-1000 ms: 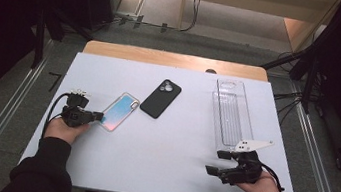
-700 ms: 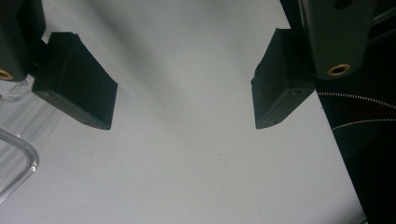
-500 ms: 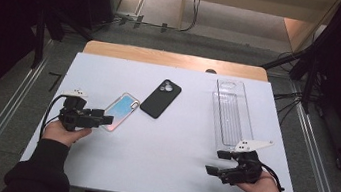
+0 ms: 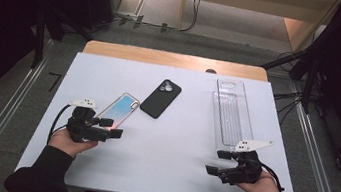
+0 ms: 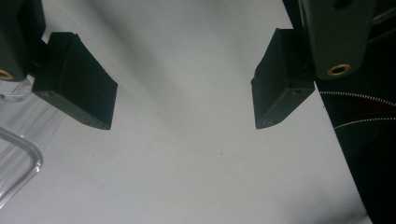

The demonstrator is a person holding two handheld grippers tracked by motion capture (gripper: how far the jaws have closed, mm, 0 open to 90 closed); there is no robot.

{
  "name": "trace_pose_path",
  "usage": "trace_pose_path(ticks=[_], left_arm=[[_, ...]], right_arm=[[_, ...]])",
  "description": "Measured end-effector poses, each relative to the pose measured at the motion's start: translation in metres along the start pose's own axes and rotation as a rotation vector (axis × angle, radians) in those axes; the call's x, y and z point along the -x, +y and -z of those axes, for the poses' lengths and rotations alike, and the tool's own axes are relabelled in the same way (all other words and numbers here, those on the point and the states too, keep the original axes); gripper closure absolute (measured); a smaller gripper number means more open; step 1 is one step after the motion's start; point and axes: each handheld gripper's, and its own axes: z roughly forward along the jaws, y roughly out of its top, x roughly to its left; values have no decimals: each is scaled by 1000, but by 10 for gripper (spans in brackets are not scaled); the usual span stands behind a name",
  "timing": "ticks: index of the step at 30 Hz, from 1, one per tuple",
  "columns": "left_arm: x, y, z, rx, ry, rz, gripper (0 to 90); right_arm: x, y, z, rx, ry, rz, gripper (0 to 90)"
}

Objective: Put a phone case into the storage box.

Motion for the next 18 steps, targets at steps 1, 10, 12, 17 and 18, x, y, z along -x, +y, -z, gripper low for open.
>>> trace_pose_path(ticks=[1, 10, 12, 17, 18], left_arm=[[2, -1, 0, 0, -11, 2, 309], [20, -13, 0, -34, -42, -38, 308], [23, -16, 0, -44, -42, -49, 308], [27, -20, -1, -68, -40, -62, 307], [27, -20, -2, -74, -37, -64, 307]], right_arm=[[0, 0, 0, 0, -1, -1, 204], [4, -1, -1, 4, -14, -17, 204], [4, -1, 0, 5, -15, -18, 204], [5, -1, -1, 9, -20, -19, 204], [5, -1, -1, 9, -21, -18, 204]])
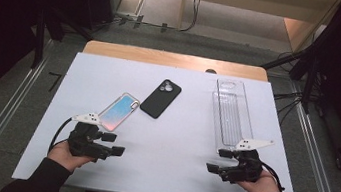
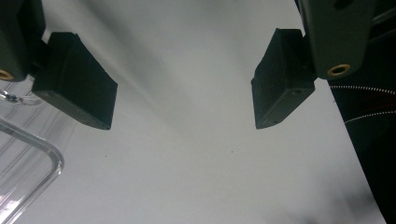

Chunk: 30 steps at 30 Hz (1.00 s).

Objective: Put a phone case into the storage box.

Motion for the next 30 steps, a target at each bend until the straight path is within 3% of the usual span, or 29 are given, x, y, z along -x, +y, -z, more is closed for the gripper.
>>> trace_pose_path(ticks=[10, 18, 25, 29, 30], left_arm=[[-3, 1, 1, 15, 1, 13, 307], [-8, 4, 10, 60, 76, 20, 303], [-20, 5, 17, 66, 139, 41, 264], [-25, 7, 15, 56, 142, 40, 194], [-25, 9, 15, 55, 143, 29, 130]], right_arm=[[1, 0, 0, 1, -4, -10, 204], [0, 0, 0, -5, 2, -6, 204], [0, 0, -1, -7, 3, -3, 204], [-1, 0, -1, -7, 3, -4, 204], [-1, 0, -1, -8, 3, -3, 204]])
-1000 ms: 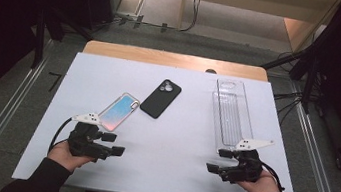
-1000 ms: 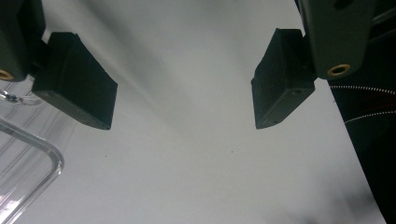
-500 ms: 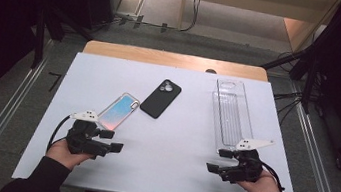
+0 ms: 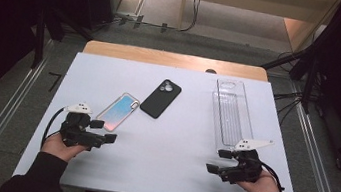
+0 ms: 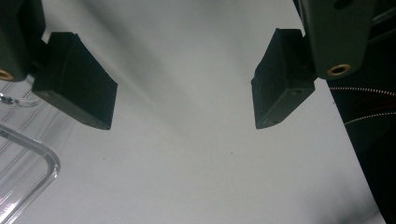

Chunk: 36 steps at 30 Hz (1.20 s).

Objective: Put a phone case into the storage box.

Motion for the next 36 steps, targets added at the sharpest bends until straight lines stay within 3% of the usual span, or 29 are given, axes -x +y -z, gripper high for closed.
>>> trace_pose_path(ticks=[2, 4, 6, 12, 18, 21, 25, 36], left_arm=[[1, 3, -1, 15, 13, -27, 0], [1, 6, 0, 29, 13, -47, 0], [0, 9, -1, 37, 6, -41, 0], [-8, 21, -5, 7, 46, -33, 0], [-18, 30, -8, 20, 80, -24, 5], [-23, 35, -9, 36, 102, -21, 58], [-28, 42, -12, 40, 82, -10, 67], [-36, 57, -23, 28, 133, -30, 68]], right_arm=[[0, 0, 0, 0, 0, 0, 204], [0, 0, 0, 0, 0, -1, 204], [0, 0, 0, 0, 0, 0, 204], [0, 0, 0, 0, 1, 1, 204], [0, 0, 0, -1, 0, 0, 204], [0, 0, 0, -1, 1, 1, 204], [0, 0, 0, -2, 2, 0, 204], [0, 0, 1, -2, 0, -1, 204]])
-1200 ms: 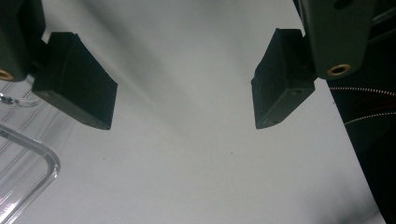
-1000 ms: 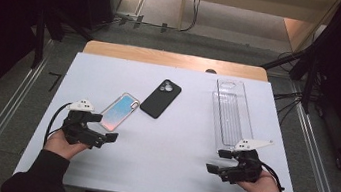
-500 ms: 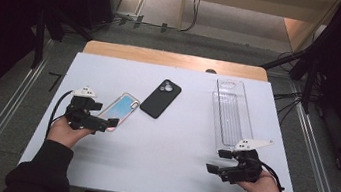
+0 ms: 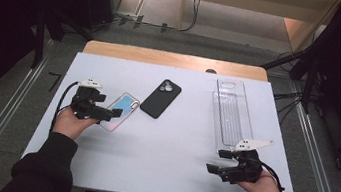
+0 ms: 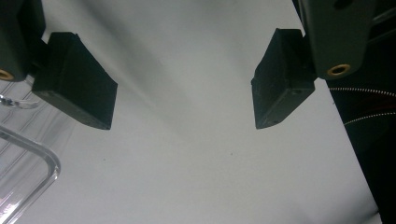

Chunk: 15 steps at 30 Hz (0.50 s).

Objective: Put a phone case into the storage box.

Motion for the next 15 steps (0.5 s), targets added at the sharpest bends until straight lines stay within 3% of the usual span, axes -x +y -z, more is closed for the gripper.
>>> trace_pose_path(ticks=[15], left_arm=[[-8, 6, -18, 0, 33, 3, 68]], right_arm=[[0, 0, 0, 0, 1, -1, 204]])
